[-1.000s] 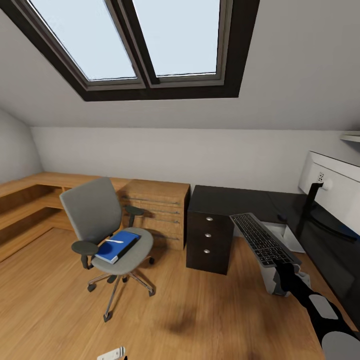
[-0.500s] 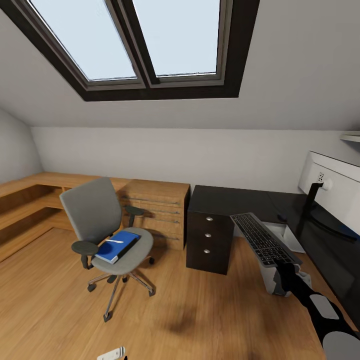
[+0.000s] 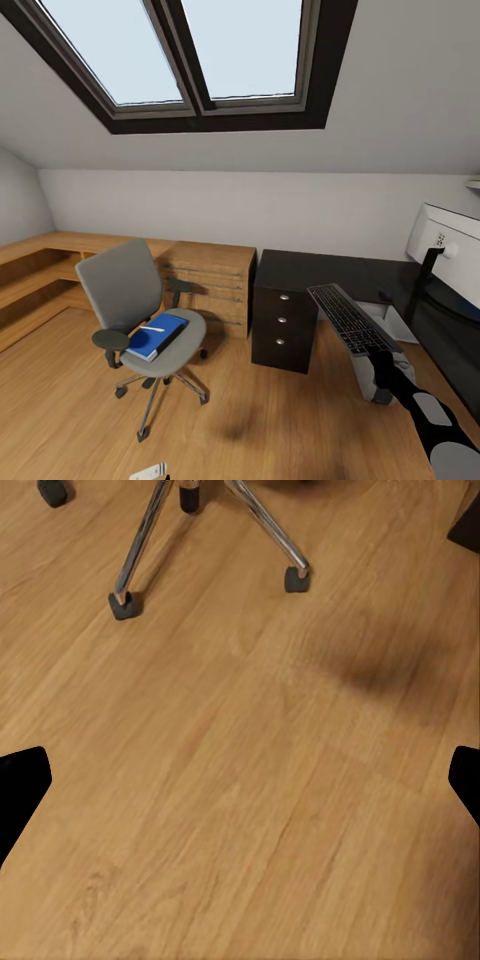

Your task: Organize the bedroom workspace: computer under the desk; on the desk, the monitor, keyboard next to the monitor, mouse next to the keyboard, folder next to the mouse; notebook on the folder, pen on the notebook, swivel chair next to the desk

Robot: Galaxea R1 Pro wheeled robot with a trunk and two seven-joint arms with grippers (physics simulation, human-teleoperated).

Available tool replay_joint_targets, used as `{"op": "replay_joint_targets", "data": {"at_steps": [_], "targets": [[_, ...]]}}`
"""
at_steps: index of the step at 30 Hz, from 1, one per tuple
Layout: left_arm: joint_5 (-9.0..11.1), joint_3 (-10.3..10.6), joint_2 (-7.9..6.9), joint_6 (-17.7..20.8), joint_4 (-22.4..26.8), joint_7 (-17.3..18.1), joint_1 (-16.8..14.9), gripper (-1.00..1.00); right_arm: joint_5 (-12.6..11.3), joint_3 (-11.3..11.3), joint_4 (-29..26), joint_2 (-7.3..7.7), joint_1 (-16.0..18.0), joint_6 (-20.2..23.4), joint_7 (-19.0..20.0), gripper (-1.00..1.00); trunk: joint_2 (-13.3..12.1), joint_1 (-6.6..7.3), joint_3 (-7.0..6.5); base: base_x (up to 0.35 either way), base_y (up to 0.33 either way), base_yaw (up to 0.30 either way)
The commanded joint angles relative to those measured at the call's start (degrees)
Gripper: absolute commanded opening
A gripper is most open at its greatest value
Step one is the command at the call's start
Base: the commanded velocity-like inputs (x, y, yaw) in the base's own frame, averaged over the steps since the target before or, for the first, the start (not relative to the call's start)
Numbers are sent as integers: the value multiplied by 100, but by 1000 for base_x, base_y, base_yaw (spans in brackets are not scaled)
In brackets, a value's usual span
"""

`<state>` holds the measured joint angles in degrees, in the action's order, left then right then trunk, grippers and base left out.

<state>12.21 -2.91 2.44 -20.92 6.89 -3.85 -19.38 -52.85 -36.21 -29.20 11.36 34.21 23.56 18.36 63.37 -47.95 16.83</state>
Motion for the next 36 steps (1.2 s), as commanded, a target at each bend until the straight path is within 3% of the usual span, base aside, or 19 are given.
{"op": "replay_joint_targets", "data": {"at_steps": [1, 9, 24, 28, 36], "targets": [[1, -26, 2, -17, -3, -2, -4, 100, -30, -35, 2, -2, 7, 52, 18, -100, 4, -1, 7, 44, 11, 0], [-3, -26, 2, -15, -3, -2, -4, 100, -32, -35, 1, -2, 7, 52, 17, -100, 4, -1, 7, 10, 3, 0], [-8, -19, 8, -3, -8, -56, -4, 100, -27, -27, 9, -17, 7, 44, 30, -100, -597, 328, -262, 0, 0, 0], [-2, -17, 7, -37, -215, -63, -4, 100, -24, -33, 4, -9, 7, 43, 32, -100, -758, 416, -334, 0, 0, 0], [1, -17, -25, -734, -545, -63, 14, 100, -23, -35, -7, 0, 7, 43, 36, -100, -1078, 592, -478, 0, 0, -1]]}}
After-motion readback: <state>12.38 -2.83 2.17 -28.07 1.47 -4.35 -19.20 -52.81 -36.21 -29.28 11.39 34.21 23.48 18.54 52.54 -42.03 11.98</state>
